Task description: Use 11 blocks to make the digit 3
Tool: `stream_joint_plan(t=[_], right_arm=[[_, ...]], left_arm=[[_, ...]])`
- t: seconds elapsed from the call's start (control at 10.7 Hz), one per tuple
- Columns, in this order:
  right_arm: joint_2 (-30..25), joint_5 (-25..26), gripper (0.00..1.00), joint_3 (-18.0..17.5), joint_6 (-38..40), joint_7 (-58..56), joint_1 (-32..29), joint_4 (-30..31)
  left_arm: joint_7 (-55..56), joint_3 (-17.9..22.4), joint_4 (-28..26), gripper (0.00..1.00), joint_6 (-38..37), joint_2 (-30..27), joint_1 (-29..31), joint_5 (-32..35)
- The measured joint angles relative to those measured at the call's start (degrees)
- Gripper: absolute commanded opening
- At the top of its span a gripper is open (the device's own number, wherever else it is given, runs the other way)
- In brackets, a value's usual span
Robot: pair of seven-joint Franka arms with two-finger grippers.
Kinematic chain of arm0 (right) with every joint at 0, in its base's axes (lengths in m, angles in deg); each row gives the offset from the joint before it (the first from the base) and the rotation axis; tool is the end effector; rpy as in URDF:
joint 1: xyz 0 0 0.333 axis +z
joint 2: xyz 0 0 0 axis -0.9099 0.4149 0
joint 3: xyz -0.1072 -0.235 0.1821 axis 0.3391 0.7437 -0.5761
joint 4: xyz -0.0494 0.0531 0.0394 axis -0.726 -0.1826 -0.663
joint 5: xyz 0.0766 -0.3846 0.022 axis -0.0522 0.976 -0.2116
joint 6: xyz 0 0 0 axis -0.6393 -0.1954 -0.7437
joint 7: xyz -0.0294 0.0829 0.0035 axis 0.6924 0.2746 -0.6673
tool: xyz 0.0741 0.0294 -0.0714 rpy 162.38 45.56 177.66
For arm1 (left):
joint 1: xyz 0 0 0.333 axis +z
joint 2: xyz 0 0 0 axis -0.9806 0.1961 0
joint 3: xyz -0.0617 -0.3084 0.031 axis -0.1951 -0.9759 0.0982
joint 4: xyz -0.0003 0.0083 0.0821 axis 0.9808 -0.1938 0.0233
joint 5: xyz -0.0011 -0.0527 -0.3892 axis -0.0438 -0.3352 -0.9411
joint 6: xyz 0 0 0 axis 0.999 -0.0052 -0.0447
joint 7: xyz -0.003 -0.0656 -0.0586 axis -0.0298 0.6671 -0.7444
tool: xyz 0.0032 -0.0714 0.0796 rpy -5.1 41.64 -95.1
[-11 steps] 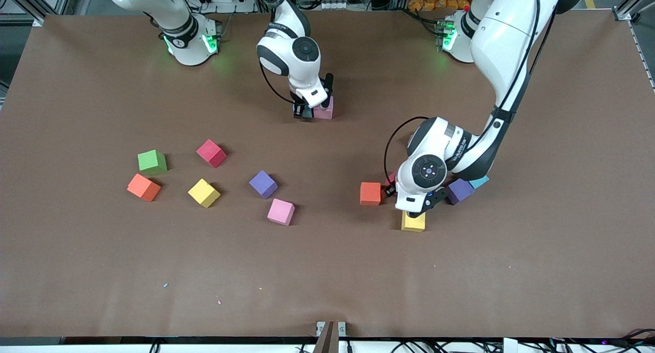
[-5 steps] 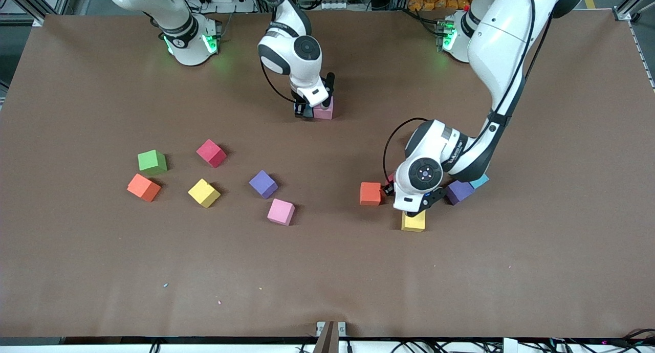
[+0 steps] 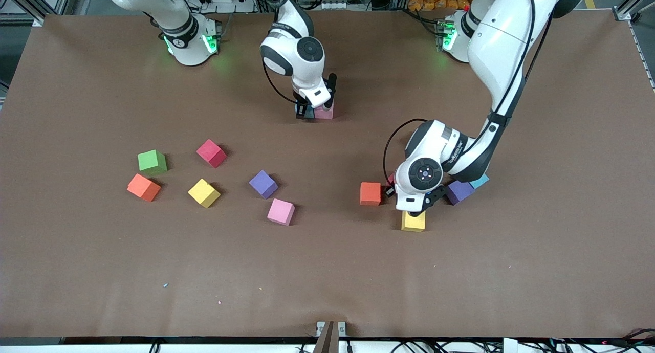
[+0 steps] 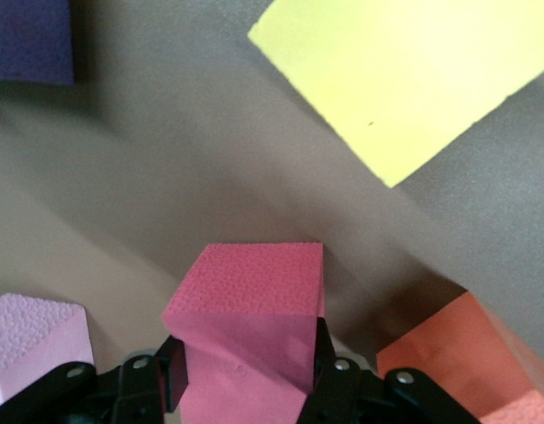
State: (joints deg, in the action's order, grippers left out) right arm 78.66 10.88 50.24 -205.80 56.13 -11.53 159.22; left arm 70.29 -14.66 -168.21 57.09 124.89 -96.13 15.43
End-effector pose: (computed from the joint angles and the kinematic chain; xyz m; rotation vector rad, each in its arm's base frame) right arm 0.2840 0.4547 0.1793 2.3129 1.9915 -0.2804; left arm 0.5831 -0.3234 0.2037 -2.8133 -1.0590 0.3350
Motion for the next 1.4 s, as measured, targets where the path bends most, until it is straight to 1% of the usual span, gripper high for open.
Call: stream_joint_plan(t=[0.19, 0.37, 0.47, 0.56, 0.75, 0.84, 1.03, 1.22, 1.4], right_arm=[[-0.1, 0.0, 1.00, 0.0, 4.3, 0.0, 0.0, -1.1], [-1.5, 0.0, 1.00, 0.0, 8.4, 0.0, 0.0, -2.0], [-2.7, 0.0, 1.00, 0.0, 9.9, 0.0, 0.0, -2.2], [-4.2, 0.0, 1.00, 0.1, 11.7, 0.2, 0.0, -2.3], [-7.3, 0.0, 1.00, 0.7, 15.1, 0.7, -0.7, -2.5], [-8.9, 0.0, 1.00, 1.1, 15.8, 0.9, -2.6, -2.7], [-10.2, 0.0, 1.00, 1.4, 15.9, 0.7, -9.9, -4.7], [-9.6, 0.0, 1.00, 1.7, 15.8, 0.3, -18.0, -9.4], [-6.6, 0.0, 1.00, 1.7, 15.8, -0.1, -23.3, -15.0]], left_arm=[[5.6, -0.7, -0.6, 0.00, 0.0, -1.1, 0.0, 0.0], [12.6, -2.9, -3.7, 0.00, 0.0, -4.1, 0.0, 0.0], [15.4, -4.1, -6.6, 0.00, 0.7, -6.4, -0.1, -0.2], [18.6, -5.0, -10.4, 0.00, 3.0, -9.0, -0.1, -1.0], [26.1, -6.9, -18.2, 0.00, 9.7, -13.1, -0.1, -2.4], [31.0, -8.3, -21.2, 0.00, 12.9, -14.0, -0.2, -2.5], [40.0, -10.8, -24.4, 0.00, 17.4, -14.1, -0.5, -2.5], [48.7, -13.4, -25.7, 0.00, 18.6, -14.0, -1.3, -2.6], [55.9, -13.8, -26.6, 0.00, 20.1, -14.0, -4.2, -2.6]])
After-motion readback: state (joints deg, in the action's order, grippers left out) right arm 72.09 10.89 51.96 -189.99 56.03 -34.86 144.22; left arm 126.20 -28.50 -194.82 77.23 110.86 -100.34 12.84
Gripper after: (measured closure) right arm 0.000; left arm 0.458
